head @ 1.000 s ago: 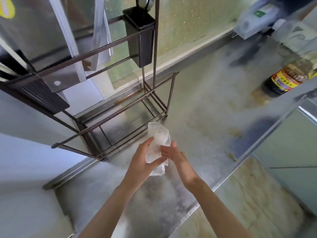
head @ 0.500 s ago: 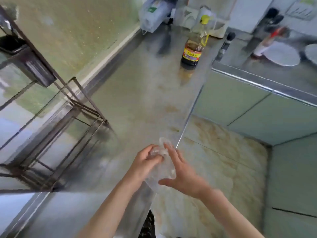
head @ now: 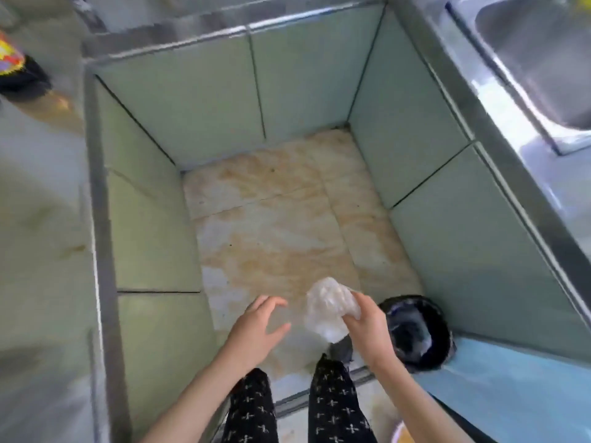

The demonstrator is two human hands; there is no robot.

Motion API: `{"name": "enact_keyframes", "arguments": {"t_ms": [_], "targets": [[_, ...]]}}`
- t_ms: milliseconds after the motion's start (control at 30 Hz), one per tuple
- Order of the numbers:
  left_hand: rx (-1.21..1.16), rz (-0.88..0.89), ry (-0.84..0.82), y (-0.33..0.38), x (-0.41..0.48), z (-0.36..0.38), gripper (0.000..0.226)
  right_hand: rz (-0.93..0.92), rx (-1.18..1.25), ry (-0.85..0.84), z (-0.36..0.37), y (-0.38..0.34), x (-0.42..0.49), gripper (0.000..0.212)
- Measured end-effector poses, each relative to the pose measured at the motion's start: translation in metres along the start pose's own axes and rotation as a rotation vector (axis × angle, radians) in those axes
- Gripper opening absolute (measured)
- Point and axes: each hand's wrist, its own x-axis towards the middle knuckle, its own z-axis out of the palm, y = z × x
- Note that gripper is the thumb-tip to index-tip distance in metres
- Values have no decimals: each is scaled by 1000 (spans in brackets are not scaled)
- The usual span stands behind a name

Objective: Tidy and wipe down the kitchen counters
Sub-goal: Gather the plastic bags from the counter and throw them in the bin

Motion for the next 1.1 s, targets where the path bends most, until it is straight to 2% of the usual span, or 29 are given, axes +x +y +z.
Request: {"name": "enact_keyframes", "arguments": {"t_ms": [100, 200, 300, 367, 433, 533, 600, 700, 767, 867, 1100], "targets": [[82, 1, -143, 10, 39, 59, 30, 320, 143, 85, -2, 90, 7, 22], [123, 13, -267, 20, 89, 130, 31, 626, 295, 257, 1, 177, 20, 10], [114, 36, -307, 21, 146, 192, 24, 837, 347, 383, 7, 254, 54, 10], [84, 48, -336, 21, 179, 226, 17, 912, 373, 462, 10, 300, 81, 20], [46, 46, -343, 17, 210, 254, 10, 936, 380, 520, 10, 337, 108, 29], [-16, 44, -312, 7, 244, 282, 13, 948, 370, 584, 8, 380, 141, 39], [-33, 42, -303, 1, 258, 293, 13, 955, 363, 506, 6, 402, 157, 51], [-27, 40, -305, -1, 266, 298, 12, 960, 467, 363, 2, 421, 170, 83], [-26, 32, -309, 4, 264, 294, 14, 948, 524, 389, -8, 419, 169, 79], [-28, 41, -329, 29, 258, 278, 9, 907, 489, 386, -32, 395, 163, 56], [-76, 103, -299, 110, 245, 214, 12, 641, 519, 264, -84, 286, 139, 36]]}}
